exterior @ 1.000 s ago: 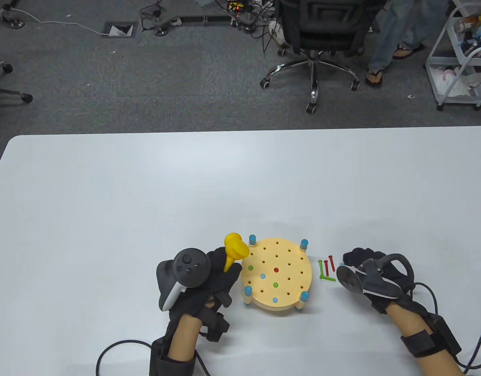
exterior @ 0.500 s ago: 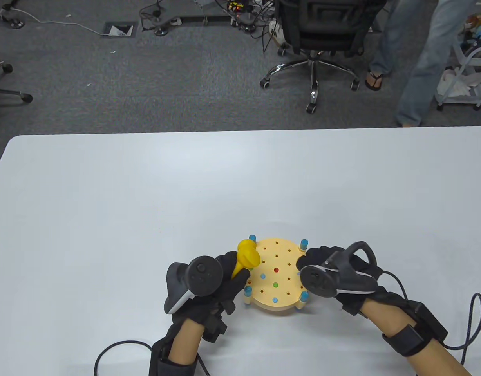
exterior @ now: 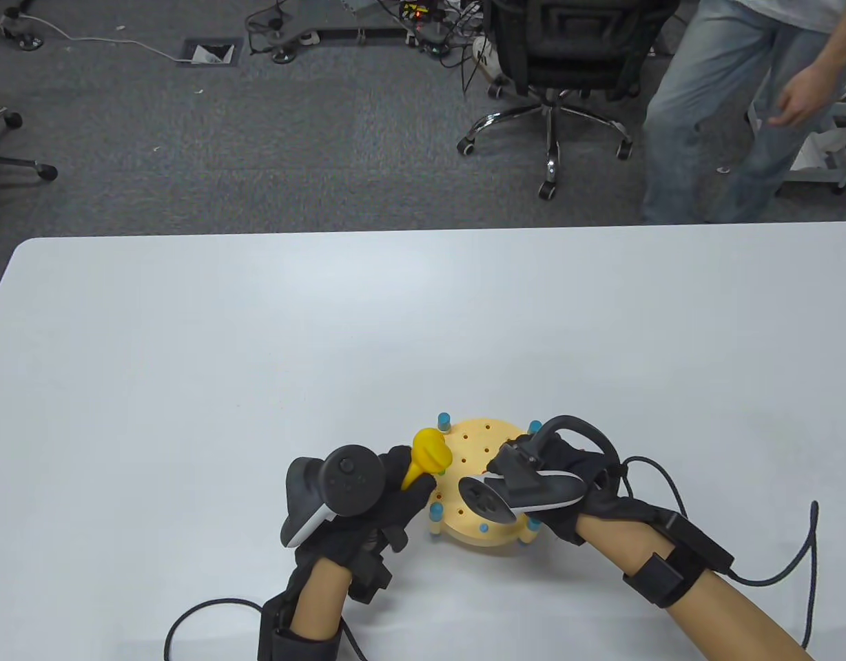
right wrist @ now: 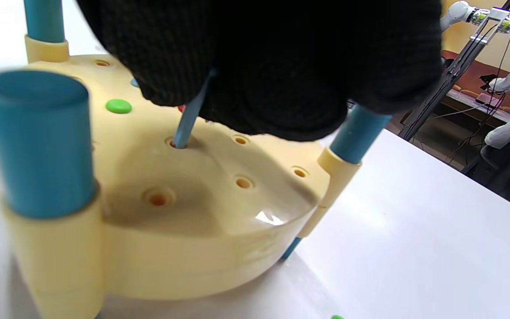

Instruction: Hammer toy nails into tap bench

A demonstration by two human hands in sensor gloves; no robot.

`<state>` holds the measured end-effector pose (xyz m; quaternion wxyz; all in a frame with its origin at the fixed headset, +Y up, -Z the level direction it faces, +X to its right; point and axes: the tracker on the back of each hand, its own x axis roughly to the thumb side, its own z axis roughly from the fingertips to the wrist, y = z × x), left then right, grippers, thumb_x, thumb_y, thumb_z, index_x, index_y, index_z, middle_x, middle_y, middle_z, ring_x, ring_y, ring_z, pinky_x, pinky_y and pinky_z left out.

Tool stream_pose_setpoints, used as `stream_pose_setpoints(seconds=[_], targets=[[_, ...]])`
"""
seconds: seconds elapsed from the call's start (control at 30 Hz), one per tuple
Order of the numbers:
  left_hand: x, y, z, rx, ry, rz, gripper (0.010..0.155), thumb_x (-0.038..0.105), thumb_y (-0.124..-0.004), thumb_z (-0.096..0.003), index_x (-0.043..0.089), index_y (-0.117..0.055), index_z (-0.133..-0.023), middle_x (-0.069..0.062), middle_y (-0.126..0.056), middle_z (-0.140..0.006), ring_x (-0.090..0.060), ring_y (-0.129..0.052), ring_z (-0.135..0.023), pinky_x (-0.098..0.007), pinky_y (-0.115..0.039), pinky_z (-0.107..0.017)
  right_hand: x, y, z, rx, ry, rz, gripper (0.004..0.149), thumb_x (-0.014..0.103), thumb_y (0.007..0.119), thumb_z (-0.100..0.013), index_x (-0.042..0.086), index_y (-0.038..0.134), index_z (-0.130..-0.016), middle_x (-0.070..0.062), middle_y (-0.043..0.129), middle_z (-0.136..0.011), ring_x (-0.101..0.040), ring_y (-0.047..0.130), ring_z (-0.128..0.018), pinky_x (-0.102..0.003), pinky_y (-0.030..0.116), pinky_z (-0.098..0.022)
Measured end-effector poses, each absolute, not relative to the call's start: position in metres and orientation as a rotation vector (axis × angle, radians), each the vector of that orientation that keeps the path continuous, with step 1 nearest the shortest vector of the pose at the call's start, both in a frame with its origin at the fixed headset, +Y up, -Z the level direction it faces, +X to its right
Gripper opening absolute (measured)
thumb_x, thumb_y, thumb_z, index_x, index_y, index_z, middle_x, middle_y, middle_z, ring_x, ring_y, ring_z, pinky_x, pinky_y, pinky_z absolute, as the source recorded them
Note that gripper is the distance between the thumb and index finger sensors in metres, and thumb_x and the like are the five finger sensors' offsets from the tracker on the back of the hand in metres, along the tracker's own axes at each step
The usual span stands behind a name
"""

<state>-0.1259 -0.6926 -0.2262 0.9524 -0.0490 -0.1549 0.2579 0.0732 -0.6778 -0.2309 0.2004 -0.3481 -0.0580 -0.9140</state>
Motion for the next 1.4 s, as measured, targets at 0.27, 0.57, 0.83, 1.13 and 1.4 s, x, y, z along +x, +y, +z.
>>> stream_pose_setpoints(seconds=[0.27,0.57,0.83,1.13,1.4], targets=[[-0.128,-0.695,-0.227,-0.12,-0.302,0.526,0.057,0.057,-0.071,-0.0432,0.02,-0.077,-0.086,-0.01,-0.099,-0.053,-0.02,-0.1,-0.022,-0.032,-0.08,-0.013,0.068,-0.686,-0.233,-0.928,-0.172,-2.555,0.041,0.04,0.079,-0.039,0.021,0.088,-0.074,-0.007,0.098,-0.059,-0.012,0.101,-0.036,-0.033,0.091,-0.036],[-0.122,-0.69,-0.224,-0.138,-0.345,0.544,0.067,0.053,-0.074,-0.044,0.013,-0.058,-0.095,-0.012,-0.093,-0.067,-0.02,-0.102,-0.025,-0.032,-0.082,-0.013,0.14,-0.649,-0.245,-0.561,0.278,-3.097,0.061,0.051,0.07,-0.04,0.02,0.074,-0.093,-0.01,0.089,-0.078,-0.019,0.097,-0.052,-0.038,0.085,-0.044],[-0.1,-0.68,-0.209,-0.035,-0.442,0.496,0.061,0.052,-0.074,-0.0446,0.015,-0.069,-0.093,-0.014,-0.097,-0.067,-0.023,-0.106,-0.035,-0.034,-0.086,-0.019,0.193,-0.72,-0.272,-0.529,0.105,-3.492,0.075,0.052,0.073,-0.039,0.015,0.061,-0.103,-0.017,0.076,-0.094,-0.025,0.09,-0.068,-0.039,0.081,-0.047],[-0.07,-0.672,-0.213,-0.095,-0.487,0.523,0.062,0.055,-0.069,-0.0454,0.008,-0.081,-0.084,-0.013,-0.106,-0.045,-0.02,-0.108,-0.01,-0.029,-0.084,-0.001,0.192,-0.764,-0.286,-0.516,0.015,-3.785,0.057,0.047,0.071,-0.042,0.023,0.071,-0.093,-0.013,0.085,-0.085,-0.023,0.094,-0.06,-0.037,0.081,-0.043],[-0.017,-0.676,-0.212,-0.193,-0.337,0.155,0.063,0.058,-0.062,-0.0452,0.008,-0.082,-0.079,-0.008,-0.106,-0.031,-0.015,-0.099,0.008,-0.025,-0.079,0.009,0.189,-0.763,-0.284,-0.521,0.036,-3.745,0.056,0.047,0.069,-0.043,0.023,0.07,-0.093,-0.013,0.084,-0.085,-0.023,0.094,-0.06,-0.037,0.081,-0.043]])
